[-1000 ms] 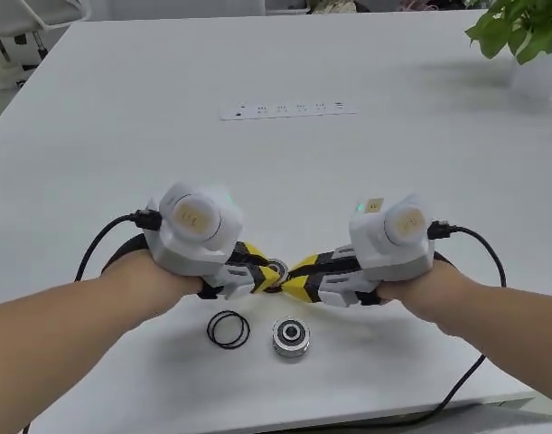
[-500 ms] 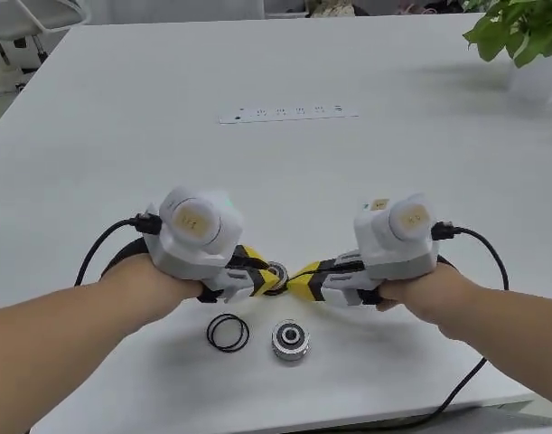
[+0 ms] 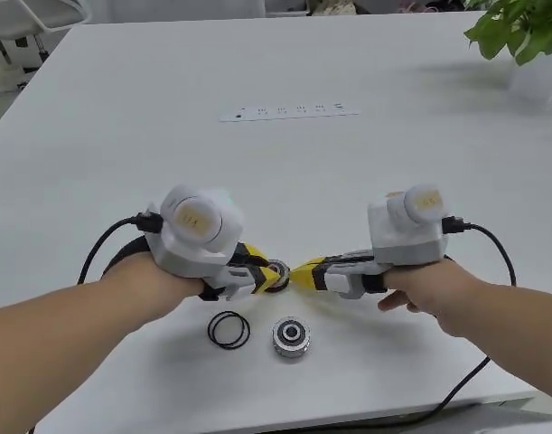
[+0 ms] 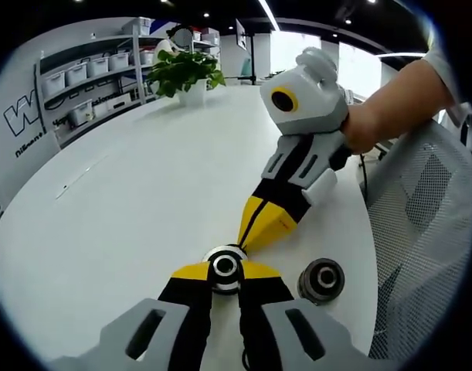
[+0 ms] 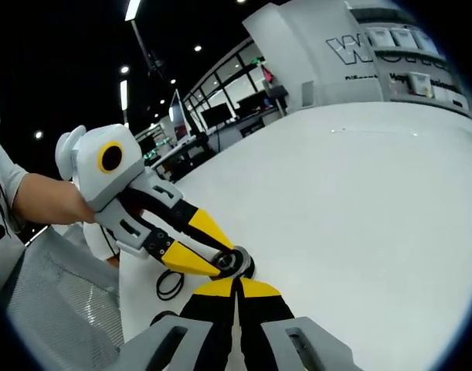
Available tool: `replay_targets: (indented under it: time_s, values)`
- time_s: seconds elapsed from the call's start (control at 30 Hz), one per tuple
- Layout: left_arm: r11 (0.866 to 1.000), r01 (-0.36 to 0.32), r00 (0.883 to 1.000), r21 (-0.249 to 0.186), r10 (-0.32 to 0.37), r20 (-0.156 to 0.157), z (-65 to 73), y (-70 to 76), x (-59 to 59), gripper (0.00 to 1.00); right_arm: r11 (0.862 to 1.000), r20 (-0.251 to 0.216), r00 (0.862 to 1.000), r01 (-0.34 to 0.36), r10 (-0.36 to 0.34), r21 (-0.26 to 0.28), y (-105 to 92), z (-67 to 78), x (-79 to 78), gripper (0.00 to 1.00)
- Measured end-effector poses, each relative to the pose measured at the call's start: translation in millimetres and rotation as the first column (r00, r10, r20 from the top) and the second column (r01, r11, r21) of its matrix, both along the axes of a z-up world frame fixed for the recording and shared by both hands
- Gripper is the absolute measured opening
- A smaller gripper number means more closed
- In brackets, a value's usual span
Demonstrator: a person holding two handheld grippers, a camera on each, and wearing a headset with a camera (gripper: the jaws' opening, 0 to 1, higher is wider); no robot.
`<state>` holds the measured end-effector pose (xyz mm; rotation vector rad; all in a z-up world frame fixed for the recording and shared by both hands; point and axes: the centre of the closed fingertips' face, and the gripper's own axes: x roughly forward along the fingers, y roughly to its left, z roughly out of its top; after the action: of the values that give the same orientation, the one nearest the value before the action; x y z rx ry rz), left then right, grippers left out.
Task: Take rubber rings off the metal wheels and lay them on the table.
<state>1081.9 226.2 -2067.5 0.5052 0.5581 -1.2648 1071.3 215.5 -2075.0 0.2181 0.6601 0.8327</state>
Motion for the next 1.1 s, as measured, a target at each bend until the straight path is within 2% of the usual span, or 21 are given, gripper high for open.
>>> replay_targets:
  time_s: [0.3, 1.1]
  values:
    - [1.000, -0.006, 1.000, 0.014, 0.006, 0.000, -0.5, -0.2, 0.5, 0.08, 0.999, -0.014, 1.000, 0.028, -0.028, 0.027, 3.5, 3.7, -2.8, 0.00]
    - [0.999, -0.018, 1.000, 0.027, 0.018, 0.006, -0.7, 0.2, 1.3, 0.07, 0.998, 0.009, 0.999, 0.040, -0.040, 0.041, 4.6, 7.7, 3.0, 0.00]
